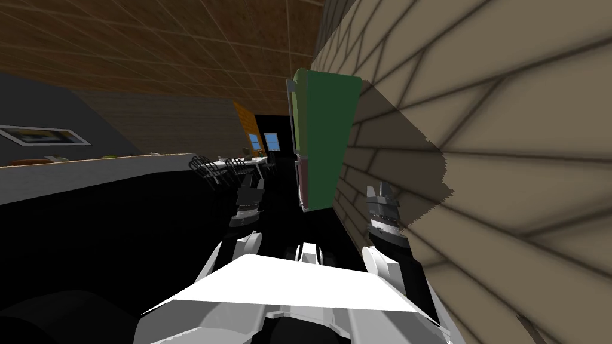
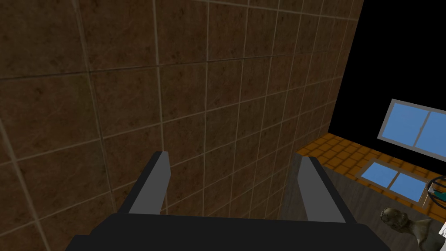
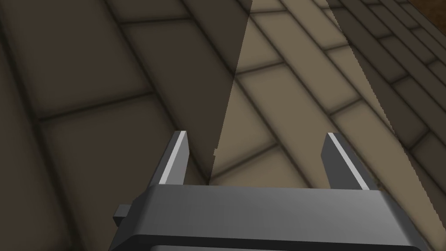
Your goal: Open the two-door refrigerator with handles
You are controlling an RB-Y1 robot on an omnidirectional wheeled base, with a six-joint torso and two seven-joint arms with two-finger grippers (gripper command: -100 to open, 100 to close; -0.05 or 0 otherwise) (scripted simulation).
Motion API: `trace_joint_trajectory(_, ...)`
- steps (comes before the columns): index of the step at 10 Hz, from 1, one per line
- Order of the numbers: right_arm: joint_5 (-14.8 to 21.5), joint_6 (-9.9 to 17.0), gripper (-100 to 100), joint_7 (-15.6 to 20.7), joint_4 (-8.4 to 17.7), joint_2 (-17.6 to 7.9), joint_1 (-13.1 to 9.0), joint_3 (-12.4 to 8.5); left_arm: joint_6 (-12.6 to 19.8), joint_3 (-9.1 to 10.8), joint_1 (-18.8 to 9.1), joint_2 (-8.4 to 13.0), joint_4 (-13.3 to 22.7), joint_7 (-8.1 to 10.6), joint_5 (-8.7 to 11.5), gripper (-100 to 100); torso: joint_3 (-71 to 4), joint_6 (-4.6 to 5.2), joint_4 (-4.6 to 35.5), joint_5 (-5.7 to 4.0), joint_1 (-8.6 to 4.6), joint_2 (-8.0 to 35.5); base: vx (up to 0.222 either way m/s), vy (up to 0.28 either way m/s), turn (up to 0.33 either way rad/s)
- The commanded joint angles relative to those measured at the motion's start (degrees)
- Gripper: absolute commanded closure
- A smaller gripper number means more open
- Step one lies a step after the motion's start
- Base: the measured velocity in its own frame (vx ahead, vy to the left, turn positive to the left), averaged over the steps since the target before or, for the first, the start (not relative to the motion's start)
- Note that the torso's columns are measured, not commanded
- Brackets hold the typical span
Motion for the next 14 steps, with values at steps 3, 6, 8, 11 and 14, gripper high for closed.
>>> trace_joint_trajectory(3,0.78,-0.69,-100,4.61,3.05,-7.05,-1.58,-0.35,0.01,-0.01,0.01,-0.01,0.03,0.0,0.0,0,-5.36,0.0,2.6,0.04,0.13,2.55,0.023,0.062,0.057)
trace_joint_trajectory(6,1.48,-1.33,-100,8.47,5.43,-10.55,-2.85,-0.64,0.0,-0.01,0.01,-0.01,0.03,0.0,0.0,0,-5.4,0.0,2.67,0.03,0.13,2.64,0.047,0.105,0.065)
trace_joint_trajectory(8,2.36,-2.15,-100,12.21,8.25,-14.18,-4.39,-0.99,0.01,-0.01,0.01,-0.01,0.03,0.0,0.0,0,-5.35,-0.01,2.7,-0.04,-0.13,2.7,0.058,0.083,0.093)
trace_joint_trajectory(11,2.87,-2.63,-100,15.96,9.79,-16.06,-5.25,-1.19,0.01,-0.01,0.01,-0.01,0.03,0.0,0.0,0,-5.35,-0.01,2.7,0.0,0.01,2.72,0.042,0.077,0.047)
trace_joint_trajectory(14,3.96,-3.7,-100,20.93,13.08,-19.96,-7.1,-1.62,0.01,-0.01,0.01,-0.01,0.02,0.0,0.0,0,-5.38,0.01,2.69,0.01,-0.01,2.68,0.047,0.089,0.073)
